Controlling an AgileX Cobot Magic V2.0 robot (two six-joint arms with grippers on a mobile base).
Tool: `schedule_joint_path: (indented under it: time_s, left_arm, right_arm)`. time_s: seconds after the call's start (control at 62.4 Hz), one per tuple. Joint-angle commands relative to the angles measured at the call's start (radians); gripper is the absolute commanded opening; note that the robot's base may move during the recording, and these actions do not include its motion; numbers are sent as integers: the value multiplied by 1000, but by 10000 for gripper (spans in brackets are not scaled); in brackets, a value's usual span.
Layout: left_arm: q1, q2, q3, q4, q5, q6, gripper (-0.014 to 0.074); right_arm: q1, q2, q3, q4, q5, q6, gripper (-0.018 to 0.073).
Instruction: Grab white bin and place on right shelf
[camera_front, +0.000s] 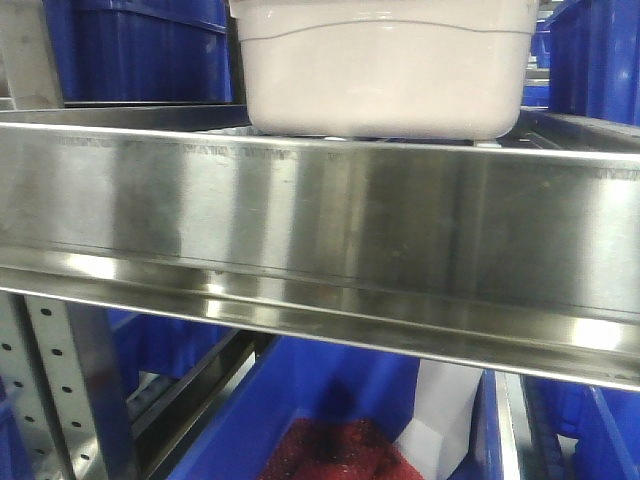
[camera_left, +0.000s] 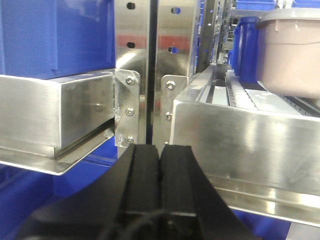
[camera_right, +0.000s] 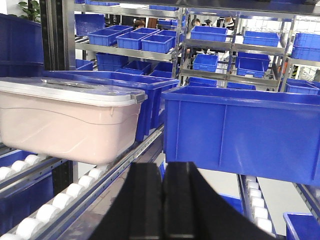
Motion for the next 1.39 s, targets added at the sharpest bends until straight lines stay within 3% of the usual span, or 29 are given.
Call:
schedule_joint_path:
  time_s: [0.0,0.978,1.17,1.379]
  left_arm:
    - [-9,-14,17,8,-90,-8,-119]
    - [-9,-14,17,8,-90,-8,-119]
    - [-9,-14,17,8,-90,-8,-119]
    - [-9,-14,17,8,-90,-8,-119]
  right_arm:
    - [-2,0,-21,5,-90,-9,69]
    - [-2,0,-16,4,-89,-9,69]
    - [-2,0,151,-44,-256,23,69]
    - [-1,0,388,-207,-510,246,69]
